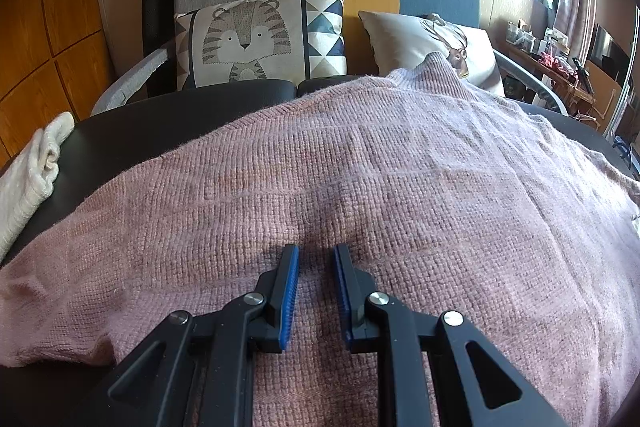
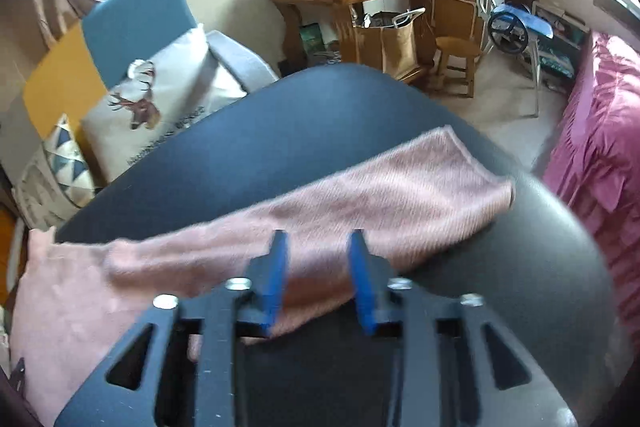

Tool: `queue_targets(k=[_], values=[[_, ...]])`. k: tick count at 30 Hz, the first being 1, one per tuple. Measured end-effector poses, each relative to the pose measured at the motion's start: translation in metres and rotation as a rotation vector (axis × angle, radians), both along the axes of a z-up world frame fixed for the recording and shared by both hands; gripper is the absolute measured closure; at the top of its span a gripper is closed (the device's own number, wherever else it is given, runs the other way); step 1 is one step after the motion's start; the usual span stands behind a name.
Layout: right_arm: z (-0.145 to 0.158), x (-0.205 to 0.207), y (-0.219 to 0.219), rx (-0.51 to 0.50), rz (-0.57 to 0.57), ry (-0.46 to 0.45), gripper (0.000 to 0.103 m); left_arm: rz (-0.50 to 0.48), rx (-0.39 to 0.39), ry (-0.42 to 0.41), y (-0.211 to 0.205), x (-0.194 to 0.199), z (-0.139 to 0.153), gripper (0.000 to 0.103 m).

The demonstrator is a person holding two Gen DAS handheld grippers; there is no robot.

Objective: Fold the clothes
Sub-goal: 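Close the right tool on the folded sleeve edge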

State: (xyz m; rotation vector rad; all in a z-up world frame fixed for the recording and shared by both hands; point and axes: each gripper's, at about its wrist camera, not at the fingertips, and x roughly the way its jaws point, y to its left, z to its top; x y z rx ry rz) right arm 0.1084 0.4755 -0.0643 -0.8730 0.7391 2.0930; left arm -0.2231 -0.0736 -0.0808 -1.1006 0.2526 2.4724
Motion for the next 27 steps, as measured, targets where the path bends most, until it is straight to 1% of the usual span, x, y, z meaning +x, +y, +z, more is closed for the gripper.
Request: queue_targets(k=[2,5,7,8,9,11,12,16,27], values=[[-0.009,-0.005,-0.005,0.009,0.025,-0.039,0.053,0.000,0.002,-0.001,0.000,0.000,0.000,0.086],[-0.021,-0.023,-0.002,0.074,0.055,-0.172,0.052,0.000,-0.003,0.001,0.001,0.000,0.000,0.086],[-0.024,-0.026,-0.003,0.079,0.057,-0.194,0.044,0.000,-0.005,0.002,0.001,0.000,0.000,0.086],[-0.025,-0.028,-0.003,0.080,0.058,-0.203,0.044,0.000,-0.006,0.003,0.001,0.001,0.000,0.086],[-0.026,-0.029,-0.004,0.081,0.058,-0.212,0.046,0.000,-0.006,0.003,0.001,0.001,0.000,0.086],[-0.028,-0.031,-0.005,0.084,0.059,-0.229,0.084,0.000,-0.006,0.003,0.001,0.001,0.000,0.086],[-0.029,-0.032,-0.006,0.086,0.060,-0.238,0.093,0.000,-0.006,0.003,0.001,0.001,0.000,0.086],[-0.017,-0.005,-0.008,0.027,0.038,-0.129,0.094,0.000,0.004,-0.001,0.000,0.000,0.000,0.086],[-0.001,0.042,-0.008,-0.027,0.009,-0.015,0.093,0.001,0.008,-0.003,0.000,0.000,-0.001,0.086]])
